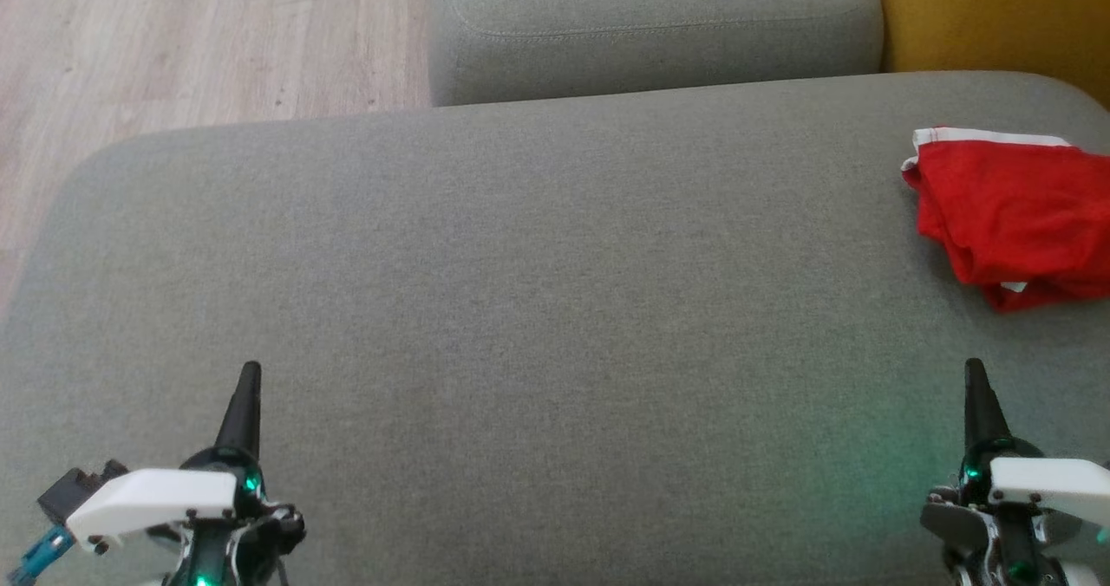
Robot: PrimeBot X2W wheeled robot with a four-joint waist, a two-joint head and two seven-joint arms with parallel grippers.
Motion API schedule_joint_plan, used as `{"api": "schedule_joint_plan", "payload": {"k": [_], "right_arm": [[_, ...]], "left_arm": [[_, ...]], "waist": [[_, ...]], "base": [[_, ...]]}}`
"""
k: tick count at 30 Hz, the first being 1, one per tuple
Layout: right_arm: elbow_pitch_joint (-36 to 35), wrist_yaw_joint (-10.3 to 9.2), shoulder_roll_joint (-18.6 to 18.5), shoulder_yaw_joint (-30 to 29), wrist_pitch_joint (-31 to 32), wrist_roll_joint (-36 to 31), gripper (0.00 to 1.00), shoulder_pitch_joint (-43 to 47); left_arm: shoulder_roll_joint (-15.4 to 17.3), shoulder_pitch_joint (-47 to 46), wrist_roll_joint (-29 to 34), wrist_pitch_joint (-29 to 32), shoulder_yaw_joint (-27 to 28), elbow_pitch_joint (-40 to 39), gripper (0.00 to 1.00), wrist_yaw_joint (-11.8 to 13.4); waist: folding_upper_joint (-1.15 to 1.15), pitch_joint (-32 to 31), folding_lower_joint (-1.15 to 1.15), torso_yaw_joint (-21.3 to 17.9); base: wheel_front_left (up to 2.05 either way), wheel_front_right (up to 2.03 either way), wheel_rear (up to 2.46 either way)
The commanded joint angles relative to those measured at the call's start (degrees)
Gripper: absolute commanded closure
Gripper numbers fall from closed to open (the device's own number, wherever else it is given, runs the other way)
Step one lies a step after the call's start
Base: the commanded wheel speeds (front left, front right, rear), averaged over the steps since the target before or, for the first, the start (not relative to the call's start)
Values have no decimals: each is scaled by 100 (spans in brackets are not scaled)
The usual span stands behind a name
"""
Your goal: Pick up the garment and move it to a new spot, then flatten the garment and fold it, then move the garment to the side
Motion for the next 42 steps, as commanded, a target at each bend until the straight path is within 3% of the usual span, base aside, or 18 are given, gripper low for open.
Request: {"api": "schedule_joint_plan", "payload": {"k": [1, 18, 42], "right_arm": [[-245, -4, -57, 106, 68, 258, 100, -385], [-312, -4, -64, 104, 325, 1396, 100, -546], [-312, -4, -64, 105, 324, 1397, 100, -546]], "left_arm": [[46, -354, -224, 68, 256, -149, 100, -42], [39, -547, -1249, 333, 465, -114, 100, -139], [21, -549, -1227, 353, 490, -114, 100, -140]], "waist": [[0, 8, 0, -5], [0, 69, 0, -43], [0, 69, 0, -43]], "base": [[0, 0, 0], [0, 0, 0], [0, 0, 0]]}}
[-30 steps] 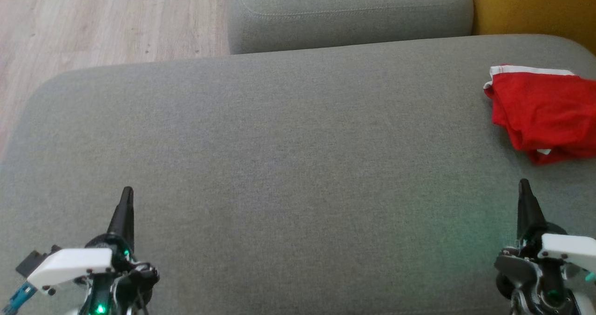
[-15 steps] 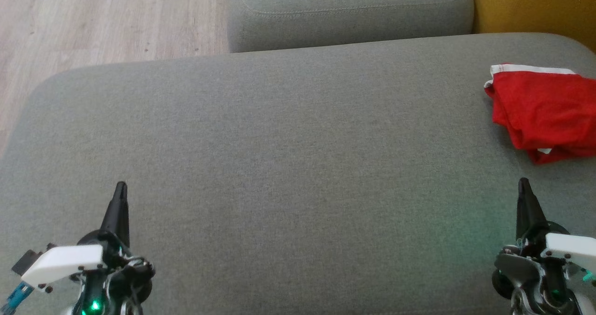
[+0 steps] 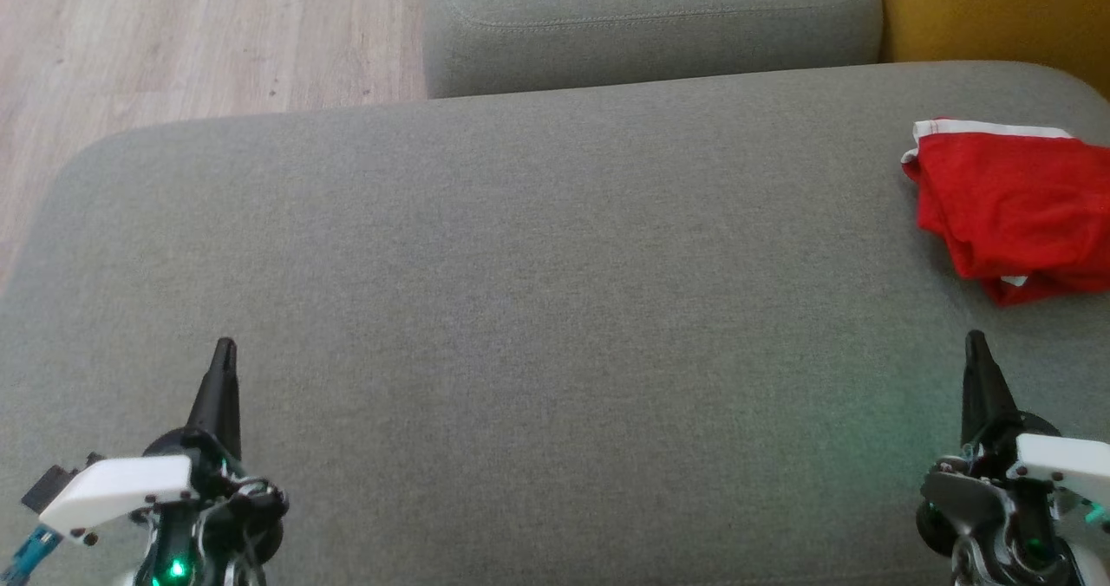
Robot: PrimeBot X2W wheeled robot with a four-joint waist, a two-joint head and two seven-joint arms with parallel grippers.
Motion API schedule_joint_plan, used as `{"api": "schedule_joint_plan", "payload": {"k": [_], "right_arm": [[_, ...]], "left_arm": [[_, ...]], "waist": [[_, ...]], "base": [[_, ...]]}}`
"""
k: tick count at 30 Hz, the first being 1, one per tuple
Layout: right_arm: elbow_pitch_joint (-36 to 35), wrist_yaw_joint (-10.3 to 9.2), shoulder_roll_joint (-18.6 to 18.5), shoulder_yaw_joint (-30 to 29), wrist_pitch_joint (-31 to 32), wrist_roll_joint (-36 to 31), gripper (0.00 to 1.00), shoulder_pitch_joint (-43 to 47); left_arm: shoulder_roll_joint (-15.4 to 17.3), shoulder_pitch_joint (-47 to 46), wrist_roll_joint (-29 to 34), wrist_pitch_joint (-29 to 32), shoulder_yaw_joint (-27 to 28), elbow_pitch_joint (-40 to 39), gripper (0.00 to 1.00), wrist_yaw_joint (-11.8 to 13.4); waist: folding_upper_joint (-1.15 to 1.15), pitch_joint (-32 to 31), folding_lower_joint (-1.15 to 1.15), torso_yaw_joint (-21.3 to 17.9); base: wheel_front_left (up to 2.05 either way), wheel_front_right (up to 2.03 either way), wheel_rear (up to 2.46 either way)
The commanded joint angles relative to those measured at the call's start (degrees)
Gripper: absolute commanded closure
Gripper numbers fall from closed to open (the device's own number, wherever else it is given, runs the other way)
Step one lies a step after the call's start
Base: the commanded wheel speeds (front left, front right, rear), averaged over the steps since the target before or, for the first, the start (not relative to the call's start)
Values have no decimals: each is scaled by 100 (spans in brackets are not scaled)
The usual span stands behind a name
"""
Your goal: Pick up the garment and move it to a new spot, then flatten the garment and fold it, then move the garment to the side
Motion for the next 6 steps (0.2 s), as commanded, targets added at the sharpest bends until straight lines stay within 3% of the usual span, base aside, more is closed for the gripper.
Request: {"api": "schedule_joint_plan", "payload": {"k": [1, 6], "right_arm": [[-218, -4, -61, 119, 33, 40, 100, -324], [-218, -4, -61, 119, 33, 40, 100, -324]], "left_arm": [[34, -313, -8, 52, 188, -168, 100, -41], [31, -313, -6, 54, 191, -168, 100, -41]], "waist": [[0, 0, 0, 0], [0, 0, 0, 0]], "base": [[0, 0, 0], [0, 0, 0]]}}
